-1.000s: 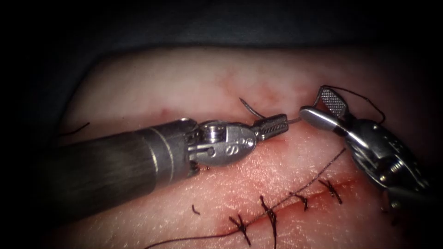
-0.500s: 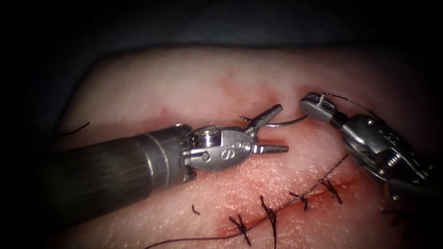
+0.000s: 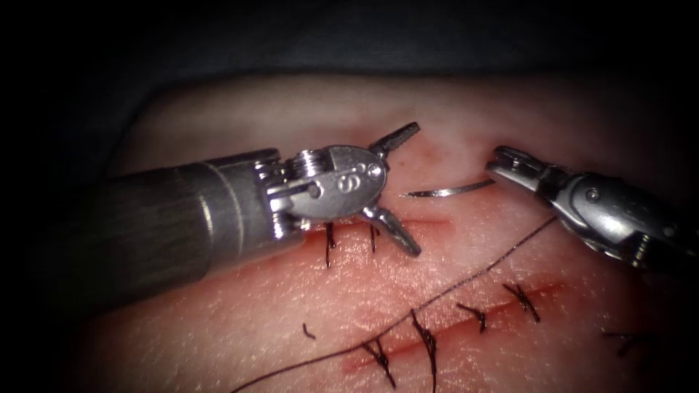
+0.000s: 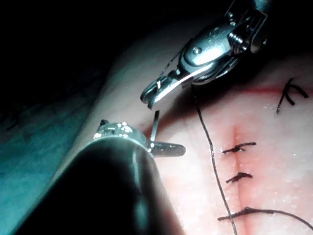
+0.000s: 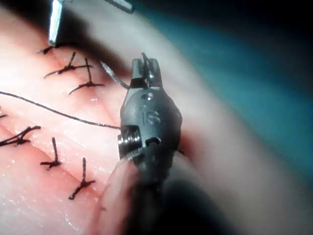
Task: Wound Closure
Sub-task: Hand needle to right tool, then hand to left driver to adjust grip
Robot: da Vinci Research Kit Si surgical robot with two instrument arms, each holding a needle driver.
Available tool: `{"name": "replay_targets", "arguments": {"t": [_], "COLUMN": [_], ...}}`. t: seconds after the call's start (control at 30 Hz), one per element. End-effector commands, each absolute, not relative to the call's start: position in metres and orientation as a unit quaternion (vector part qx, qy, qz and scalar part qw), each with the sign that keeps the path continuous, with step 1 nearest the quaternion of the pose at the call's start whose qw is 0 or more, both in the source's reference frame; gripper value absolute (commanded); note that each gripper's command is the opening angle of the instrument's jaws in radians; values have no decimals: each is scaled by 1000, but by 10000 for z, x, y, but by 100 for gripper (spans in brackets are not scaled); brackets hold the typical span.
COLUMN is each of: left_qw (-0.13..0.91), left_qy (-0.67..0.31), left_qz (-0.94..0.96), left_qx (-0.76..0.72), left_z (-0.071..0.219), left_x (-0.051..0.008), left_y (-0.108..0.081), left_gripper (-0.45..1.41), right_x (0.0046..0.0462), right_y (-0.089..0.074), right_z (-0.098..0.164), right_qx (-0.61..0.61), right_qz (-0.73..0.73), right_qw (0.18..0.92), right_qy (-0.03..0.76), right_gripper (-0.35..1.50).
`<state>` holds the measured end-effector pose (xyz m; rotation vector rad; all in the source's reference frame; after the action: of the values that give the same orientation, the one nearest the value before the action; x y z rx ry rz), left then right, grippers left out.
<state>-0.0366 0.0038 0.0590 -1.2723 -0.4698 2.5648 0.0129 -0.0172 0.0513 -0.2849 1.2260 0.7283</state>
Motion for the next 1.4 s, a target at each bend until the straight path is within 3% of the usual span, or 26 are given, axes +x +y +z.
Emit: {"name": "replay_targets", "arguments": {"t": [0.03, 0.23, 0.63, 0.7, 0.8, 0.83, 0.87, 0.9, 1.2, 1.23, 1.3, 1.37, 1.4], "left_qw": [114, 113, 158, 152, 147, 139, 129, 123, 93, 97, 108, 121, 128], "left_qy": [-173, -267, -379, -391, -420, -431, -441, -445, -473, -471, -465, -451, -445], "left_qz": [879, 881, 866, 866, 861, 859, 856, 857, 844, 843, 837, 838, 835], "left_qx": [-430, -373, -286, -272, -246, -241, -236, -230, -235, -243, -266, -283, -298], "left_z": [595, 615, 645, 646, 647, 647, 648, 649, 646, 645, 643, 640, 638], "left_x": [-377, -398, -399, -396, -394, -394, -394, -395, -396, -395, -391, -387, -384], "left_y": [51, 67, 74, 73, 71, 71, 70, 69, 66, 66, 64, 62, 60], "left_gripper": [98, 63, 63, 51, 17, 0, -35, -45, -45, -45, -45, -45, -45], "right_x": [142, 153, 161, 162, 165, 165, 166, 167, 168, 167, 167, 167, 167], "right_y": [-165, -169, -180, -182, -184, -185, -186, -187, -194, -195, -198, -200, -201], "right_z": [514, 505, 491, 490, 489, 489, 489, 488, 490, 490, 492, 494, 495], "right_qx": [-141, -175, -221, -224, -226, -228, -229, -230, -241, -231, -218, -210, -211], "right_qz": [313, 248, 169, 163, 154, 151, 148, 148, 152, 172, 213, 252, 275], "right_qw": [749, 753, 747, 746, 742, 741, 740, 738, 729, 721, 702, 684, 672], "right_qy": [567, 584, 604, 606, 612, 614, 616, 617, 623, 630, 643, 652, 654], "right_gripper": [-35, -35, -35, -35, -35, -35, -35, -35, -35, -21, 36, 83, 96]}}
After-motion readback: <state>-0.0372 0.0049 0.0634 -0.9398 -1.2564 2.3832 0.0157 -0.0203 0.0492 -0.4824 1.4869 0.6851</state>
